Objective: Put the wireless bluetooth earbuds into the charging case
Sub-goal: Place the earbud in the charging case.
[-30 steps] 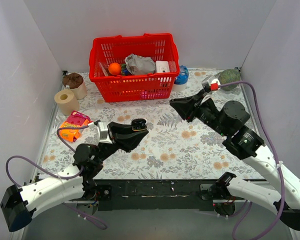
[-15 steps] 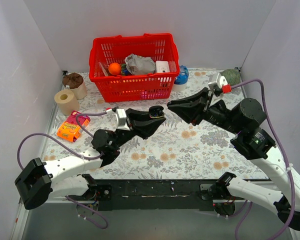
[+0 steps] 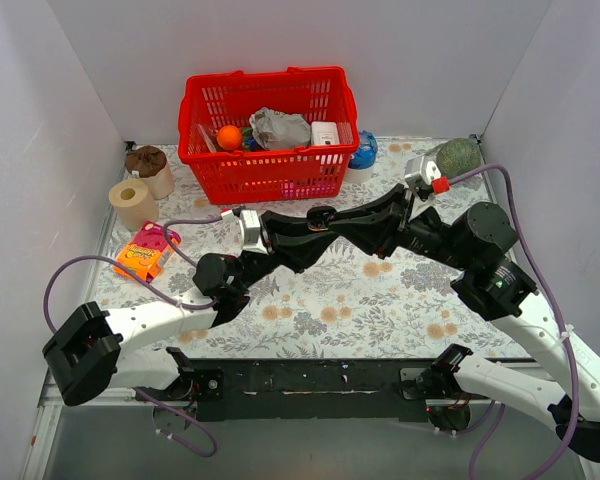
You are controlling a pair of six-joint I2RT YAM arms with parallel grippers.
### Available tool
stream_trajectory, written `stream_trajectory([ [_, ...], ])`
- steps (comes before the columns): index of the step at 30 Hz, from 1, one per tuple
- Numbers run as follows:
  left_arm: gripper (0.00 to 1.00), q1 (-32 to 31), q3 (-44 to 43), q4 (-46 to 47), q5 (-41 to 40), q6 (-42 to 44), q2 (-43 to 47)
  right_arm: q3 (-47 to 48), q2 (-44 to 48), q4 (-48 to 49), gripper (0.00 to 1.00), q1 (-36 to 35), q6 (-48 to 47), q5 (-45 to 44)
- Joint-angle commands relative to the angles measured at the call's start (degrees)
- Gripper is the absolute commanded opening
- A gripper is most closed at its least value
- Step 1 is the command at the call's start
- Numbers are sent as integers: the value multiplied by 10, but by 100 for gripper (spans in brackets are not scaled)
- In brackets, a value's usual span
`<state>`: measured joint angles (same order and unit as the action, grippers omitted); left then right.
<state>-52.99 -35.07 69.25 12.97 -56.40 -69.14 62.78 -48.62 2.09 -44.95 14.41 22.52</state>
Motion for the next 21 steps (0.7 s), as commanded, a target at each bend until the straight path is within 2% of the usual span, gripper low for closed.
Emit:
stream_trajectory([
  [1,0,1,-28,32,17,-8,-17,-2,1,51,1,-5,9,8],
  [21,0,0,-64,45,45,-21,-43,-13,-17,59,1,-7,3,-23],
])
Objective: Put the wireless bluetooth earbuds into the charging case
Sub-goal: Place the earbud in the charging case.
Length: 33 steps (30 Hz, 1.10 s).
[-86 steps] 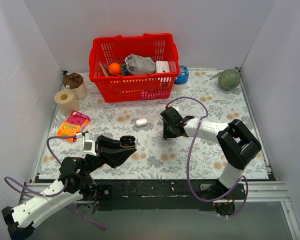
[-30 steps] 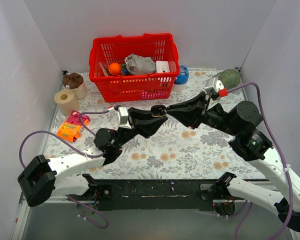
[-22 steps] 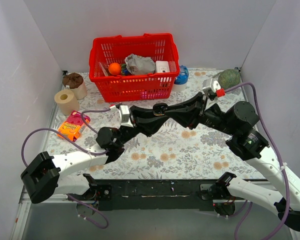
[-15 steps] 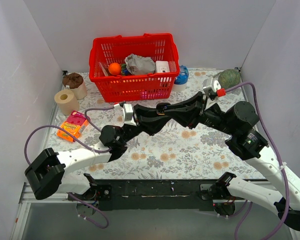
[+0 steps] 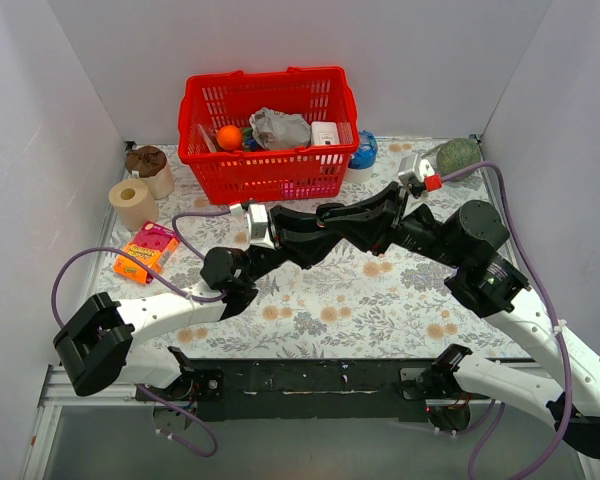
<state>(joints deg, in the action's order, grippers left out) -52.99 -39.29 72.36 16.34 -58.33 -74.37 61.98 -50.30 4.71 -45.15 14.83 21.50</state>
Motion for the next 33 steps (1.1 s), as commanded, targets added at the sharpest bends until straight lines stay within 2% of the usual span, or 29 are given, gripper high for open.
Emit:
stream_trajectory([
  [1,0,0,-21,13,12,-2,10,-7,-2,34,1,-4,-1,-15],
  [21,0,0,-11,17,4,-4,9,-25,6,89,1,-6,25,-22],
  [33,0,0,-25,23,7,-10,-3,-80,24,151,1,-9,38,-48],
])
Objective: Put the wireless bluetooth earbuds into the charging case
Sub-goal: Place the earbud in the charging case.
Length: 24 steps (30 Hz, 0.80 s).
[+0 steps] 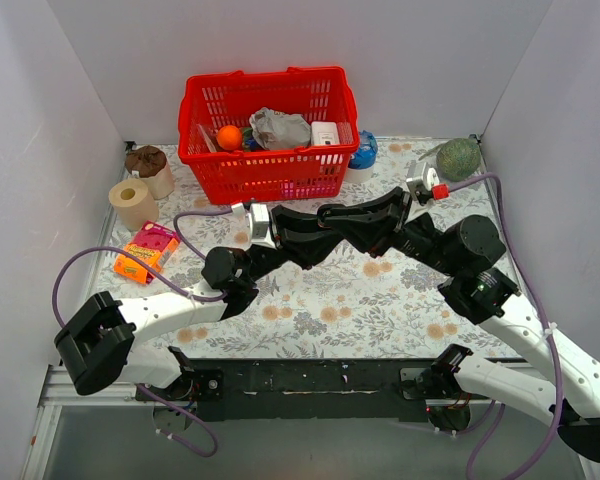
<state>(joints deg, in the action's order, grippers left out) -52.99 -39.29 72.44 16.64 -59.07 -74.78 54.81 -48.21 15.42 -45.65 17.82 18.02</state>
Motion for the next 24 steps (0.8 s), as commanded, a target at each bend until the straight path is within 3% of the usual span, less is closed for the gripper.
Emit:
stream_trajectory([
  [1,0,0,-25,23,4,-3,3,-10,3,48,1,-5,10,-13],
  [24,0,-2,-26,26,3,-3,2,-33,-2,58,1,-16,4,-33],
])
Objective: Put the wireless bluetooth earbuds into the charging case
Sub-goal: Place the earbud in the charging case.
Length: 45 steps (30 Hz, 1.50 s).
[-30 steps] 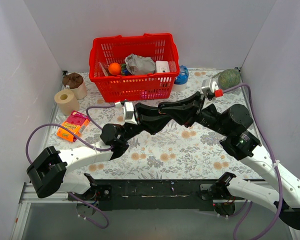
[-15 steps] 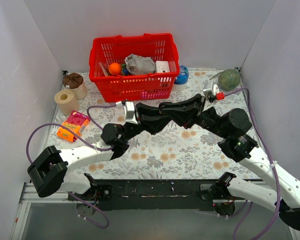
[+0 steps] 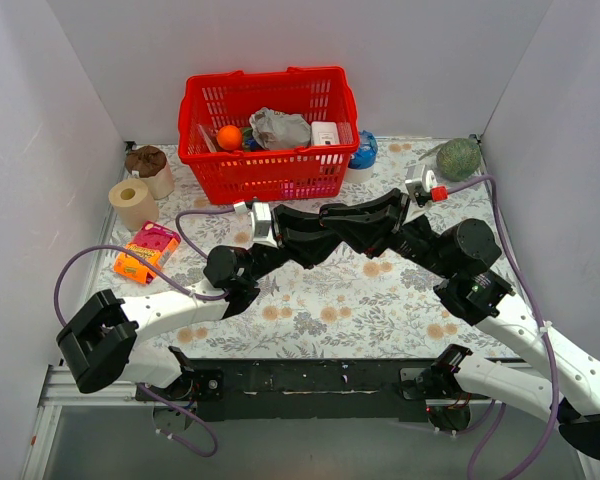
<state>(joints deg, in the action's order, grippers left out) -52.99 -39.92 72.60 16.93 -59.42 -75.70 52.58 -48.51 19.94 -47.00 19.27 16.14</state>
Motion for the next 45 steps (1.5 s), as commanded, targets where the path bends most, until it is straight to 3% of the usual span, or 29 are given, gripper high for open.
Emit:
stream_trajectory([
  [1,0,-2,-20,24,-1,1,13,-11,2,8,1,-3,-12,-15],
  [36,0,-2,-14,11,-23,24,35,-31,36,-43,1,-4,-48,9],
  [45,0,-2,38,-2,-73,53,55,45,38,-62,1,-4,-37,-13],
])
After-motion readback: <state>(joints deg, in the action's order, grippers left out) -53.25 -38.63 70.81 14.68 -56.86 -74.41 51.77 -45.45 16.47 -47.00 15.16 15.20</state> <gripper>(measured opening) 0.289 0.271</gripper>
